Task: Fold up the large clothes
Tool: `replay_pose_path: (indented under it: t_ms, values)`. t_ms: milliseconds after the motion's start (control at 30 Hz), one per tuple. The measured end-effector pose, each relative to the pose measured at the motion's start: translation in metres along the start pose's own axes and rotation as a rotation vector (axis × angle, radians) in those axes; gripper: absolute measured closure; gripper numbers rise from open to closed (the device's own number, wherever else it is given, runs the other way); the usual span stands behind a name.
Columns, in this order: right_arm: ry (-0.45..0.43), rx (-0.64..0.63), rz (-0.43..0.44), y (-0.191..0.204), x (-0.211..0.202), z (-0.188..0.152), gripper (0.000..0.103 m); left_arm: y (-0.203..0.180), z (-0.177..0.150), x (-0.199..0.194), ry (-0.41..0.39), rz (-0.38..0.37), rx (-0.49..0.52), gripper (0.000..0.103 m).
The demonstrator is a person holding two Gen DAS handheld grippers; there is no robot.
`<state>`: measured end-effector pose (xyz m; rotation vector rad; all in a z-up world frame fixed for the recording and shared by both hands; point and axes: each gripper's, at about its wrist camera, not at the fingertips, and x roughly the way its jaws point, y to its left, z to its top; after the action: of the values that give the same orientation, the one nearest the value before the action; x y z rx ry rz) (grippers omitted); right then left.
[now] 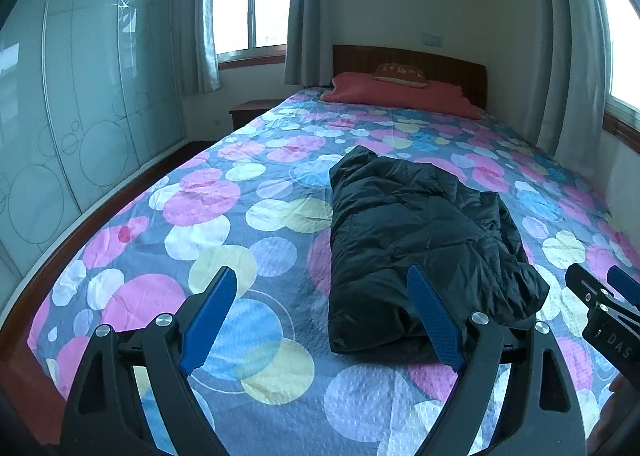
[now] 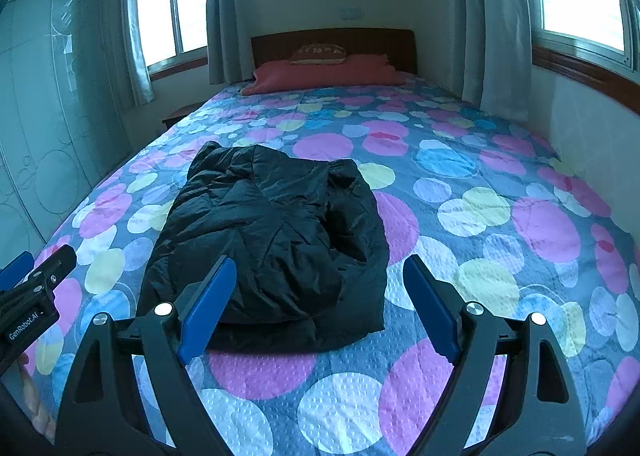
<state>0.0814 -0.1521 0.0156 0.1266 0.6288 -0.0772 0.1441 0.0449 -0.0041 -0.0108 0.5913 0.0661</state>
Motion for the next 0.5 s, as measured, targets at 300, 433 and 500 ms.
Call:
replay_pose_path:
  t_ms: [300, 433, 500]
  values:
    - [0.003, -0.004, 0.000, -0.0005, 0.0002, -0.0003, 0.018, -0.0017, -0.0011, -0.0005, -0.001, 0.003, -0.001, 0.017]
    - [0.003, -0.001, 0.001, -0.0004, 0.0002, -0.0009, 0.018, -0.0027, -0.0011, -0.0013, 0.001, 0.000, -0.001, 0.017]
    - [0.002, -0.003, 0.000, -0.0009, 0.0003, -0.0016, 0.018, -0.0034, -0.0016, -0.0015, 0.002, 0.001, -0.001, 0.017]
